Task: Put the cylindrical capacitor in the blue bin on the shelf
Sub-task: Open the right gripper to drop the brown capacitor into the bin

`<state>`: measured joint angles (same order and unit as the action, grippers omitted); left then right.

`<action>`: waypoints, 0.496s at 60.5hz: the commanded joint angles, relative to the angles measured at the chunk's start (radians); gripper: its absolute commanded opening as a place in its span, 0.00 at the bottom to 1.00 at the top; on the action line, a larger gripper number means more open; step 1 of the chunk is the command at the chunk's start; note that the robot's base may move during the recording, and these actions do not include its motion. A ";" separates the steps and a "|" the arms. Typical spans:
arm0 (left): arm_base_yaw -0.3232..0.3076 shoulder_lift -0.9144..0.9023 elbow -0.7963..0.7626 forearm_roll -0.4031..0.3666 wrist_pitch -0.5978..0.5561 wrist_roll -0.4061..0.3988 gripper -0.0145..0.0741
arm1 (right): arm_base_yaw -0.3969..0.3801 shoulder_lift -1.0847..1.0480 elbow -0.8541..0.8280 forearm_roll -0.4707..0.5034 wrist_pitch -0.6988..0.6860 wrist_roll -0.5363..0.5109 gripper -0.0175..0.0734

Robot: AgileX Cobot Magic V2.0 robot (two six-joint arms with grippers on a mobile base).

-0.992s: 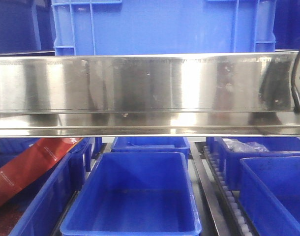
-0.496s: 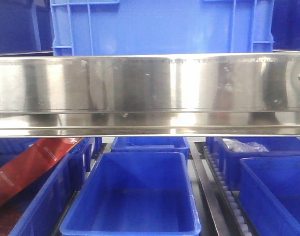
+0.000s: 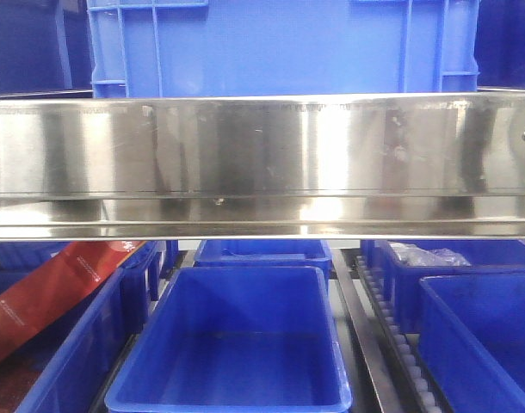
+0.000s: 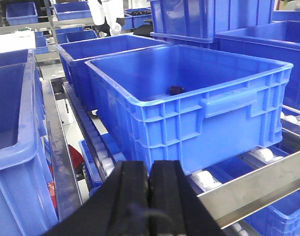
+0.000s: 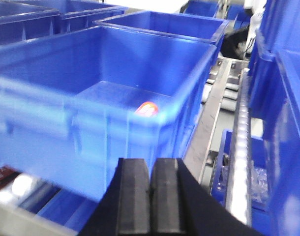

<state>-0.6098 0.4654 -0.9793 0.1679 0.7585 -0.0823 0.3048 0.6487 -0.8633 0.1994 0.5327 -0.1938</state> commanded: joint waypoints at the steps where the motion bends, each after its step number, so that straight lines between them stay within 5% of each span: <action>1: -0.002 -0.006 0.002 -0.002 -0.015 -0.008 0.04 | -0.006 -0.095 0.089 -0.012 -0.053 -0.002 0.01; 30: -0.002 -0.006 0.002 -0.001 -0.015 -0.008 0.04 | -0.006 -0.292 0.278 -0.014 -0.156 -0.002 0.01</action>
<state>-0.6098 0.4654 -0.9784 0.1681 0.7585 -0.0823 0.3048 0.3607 -0.5882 0.1947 0.4283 -0.1938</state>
